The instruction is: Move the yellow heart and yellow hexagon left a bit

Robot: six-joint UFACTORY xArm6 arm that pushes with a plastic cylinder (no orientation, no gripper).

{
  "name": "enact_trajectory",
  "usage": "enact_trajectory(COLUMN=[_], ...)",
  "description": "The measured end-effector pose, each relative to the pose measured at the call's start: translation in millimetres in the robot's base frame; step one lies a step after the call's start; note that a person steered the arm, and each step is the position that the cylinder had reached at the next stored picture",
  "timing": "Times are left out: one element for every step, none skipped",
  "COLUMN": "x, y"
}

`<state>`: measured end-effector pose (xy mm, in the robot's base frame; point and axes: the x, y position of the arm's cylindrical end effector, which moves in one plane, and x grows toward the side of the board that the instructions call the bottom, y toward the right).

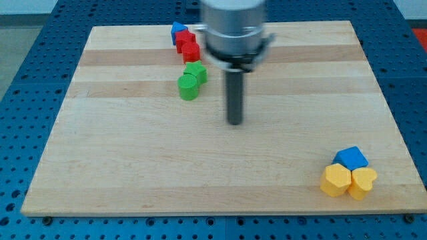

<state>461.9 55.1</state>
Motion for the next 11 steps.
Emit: enact_trajectory(x=[-3, 20, 55, 99, 133, 129, 126, 126, 126, 131, 131], y=[101, 180, 244, 248, 232, 216, 187, 186, 186, 186, 186])
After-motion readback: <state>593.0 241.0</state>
